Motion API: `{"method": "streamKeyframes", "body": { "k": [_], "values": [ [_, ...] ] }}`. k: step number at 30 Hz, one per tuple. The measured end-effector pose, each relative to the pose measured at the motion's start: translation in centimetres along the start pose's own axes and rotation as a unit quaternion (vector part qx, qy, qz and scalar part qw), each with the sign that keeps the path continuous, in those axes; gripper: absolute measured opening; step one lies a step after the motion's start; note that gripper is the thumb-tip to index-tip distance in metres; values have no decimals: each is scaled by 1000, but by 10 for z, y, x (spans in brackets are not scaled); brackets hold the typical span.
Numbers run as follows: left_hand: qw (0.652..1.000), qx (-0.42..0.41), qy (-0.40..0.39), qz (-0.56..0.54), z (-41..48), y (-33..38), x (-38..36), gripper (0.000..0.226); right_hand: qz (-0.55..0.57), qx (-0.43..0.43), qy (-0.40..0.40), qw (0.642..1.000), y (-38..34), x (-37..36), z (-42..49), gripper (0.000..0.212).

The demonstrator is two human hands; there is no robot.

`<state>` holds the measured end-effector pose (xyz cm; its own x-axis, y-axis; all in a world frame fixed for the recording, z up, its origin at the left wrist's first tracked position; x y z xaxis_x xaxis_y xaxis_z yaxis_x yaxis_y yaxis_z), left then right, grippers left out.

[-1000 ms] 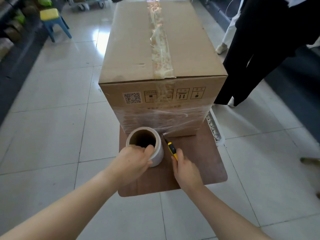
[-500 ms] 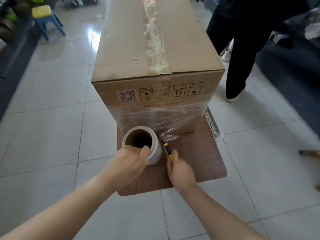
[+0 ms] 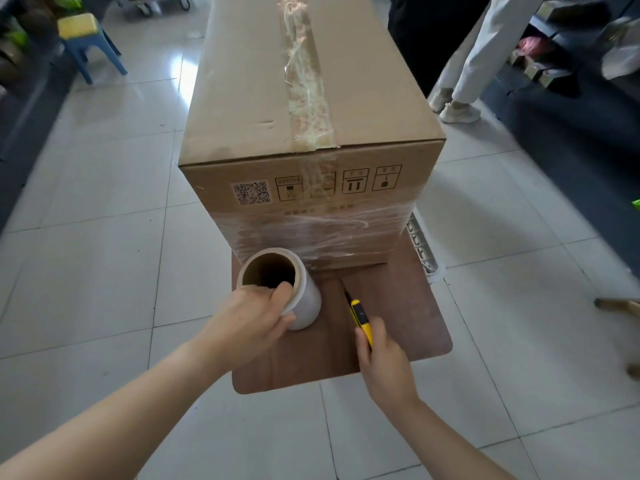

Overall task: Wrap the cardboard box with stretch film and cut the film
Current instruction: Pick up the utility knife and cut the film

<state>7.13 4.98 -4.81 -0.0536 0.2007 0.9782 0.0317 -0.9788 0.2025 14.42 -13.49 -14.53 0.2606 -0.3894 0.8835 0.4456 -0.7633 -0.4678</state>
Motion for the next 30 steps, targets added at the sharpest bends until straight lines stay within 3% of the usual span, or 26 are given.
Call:
{"method": "streamKeyframes", "body": {
  "k": [5, 24, 30],
  "values": [
    [1000, -12, -2, -1, -3, 6, 4, 27, -41, 77, -1, 996, -38, -2, 29, 28],
    [998, -46, 35, 2, -11, 13, 9, 20, -115, 26, -104, 988, -39, -35, 33, 32],
    [998, -56, 32, 6, -13, 11, 10, 34, -136, 25, -147, 979, -32, -37, 41, 30]
  ]
}}
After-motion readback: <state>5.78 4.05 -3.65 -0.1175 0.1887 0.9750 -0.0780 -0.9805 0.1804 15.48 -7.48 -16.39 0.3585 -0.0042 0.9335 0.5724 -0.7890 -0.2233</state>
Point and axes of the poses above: each hand's wrist, its own z-axis towards the middle knuckle, its own x-axis out of the back of the hand, y = z × x, the point moved 8 cm from there along z, towards the middle knuckle, and after that the axes turned 7 degrees about -z, right-handed, at the moved point
